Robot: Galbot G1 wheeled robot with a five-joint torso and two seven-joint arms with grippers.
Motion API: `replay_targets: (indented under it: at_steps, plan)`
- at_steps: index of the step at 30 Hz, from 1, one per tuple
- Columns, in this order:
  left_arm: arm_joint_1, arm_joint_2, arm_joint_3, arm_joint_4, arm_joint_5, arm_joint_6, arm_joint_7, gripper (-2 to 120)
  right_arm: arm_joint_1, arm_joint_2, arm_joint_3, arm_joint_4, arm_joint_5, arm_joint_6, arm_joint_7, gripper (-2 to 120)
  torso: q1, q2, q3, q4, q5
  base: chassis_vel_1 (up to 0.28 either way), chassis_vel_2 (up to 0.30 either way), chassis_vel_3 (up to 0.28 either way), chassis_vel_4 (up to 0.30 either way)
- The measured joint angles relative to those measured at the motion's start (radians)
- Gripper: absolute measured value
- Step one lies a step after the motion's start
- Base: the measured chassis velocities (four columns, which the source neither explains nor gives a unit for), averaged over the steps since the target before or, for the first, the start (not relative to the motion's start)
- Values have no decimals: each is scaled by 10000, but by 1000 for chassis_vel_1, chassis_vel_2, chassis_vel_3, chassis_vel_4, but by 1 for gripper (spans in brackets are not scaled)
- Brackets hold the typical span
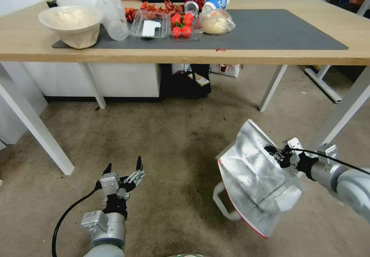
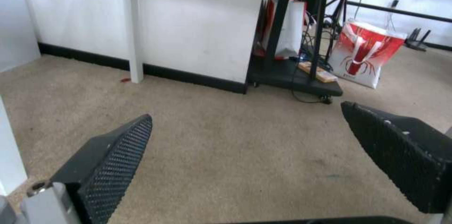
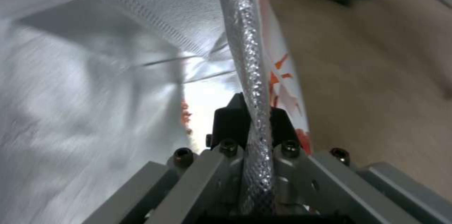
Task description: Pick up the food delivery bag from the floor and place it on the table.
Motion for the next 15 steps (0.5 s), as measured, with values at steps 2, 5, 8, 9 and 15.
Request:
replay_targets:
  at_steps: [2, 5, 8, 9, 15]
  plan:
    - [30, -20, -38, -94, -30, 112, 42, 100, -36, -622, 4, -227, 29, 767, -1266, 0, 0, 0, 0, 0, 1, 0, 0, 0, 0]
    - [52, -36, -80, -165, -56, 203, 109, 100, 40, -1060, 9, -457, 91, 1249, -2372, 0, 0, 0, 0, 0, 1, 0, 0, 0, 0]
    - [50, -48, -126, -206, -65, 304, 139, 100, 257, -1428, 100, -721, 200, 1560, -4052, 0, 0, 0, 0, 1, 1, 0, 0, 0, 0]
    - [50, -48, -126, -206, -65, 304, 139, 100, 257, -1428, 100, -721, 200, 1560, -4052, 0, 0, 0, 0, 1, 1, 0, 0, 0, 0]
    - [12, -82, -130, -205, -43, 333, 165, 100, 310, -1464, 166, -806, 286, 1651, -5208, 0, 0, 0, 0, -1, 2, 0, 0, 0, 0]
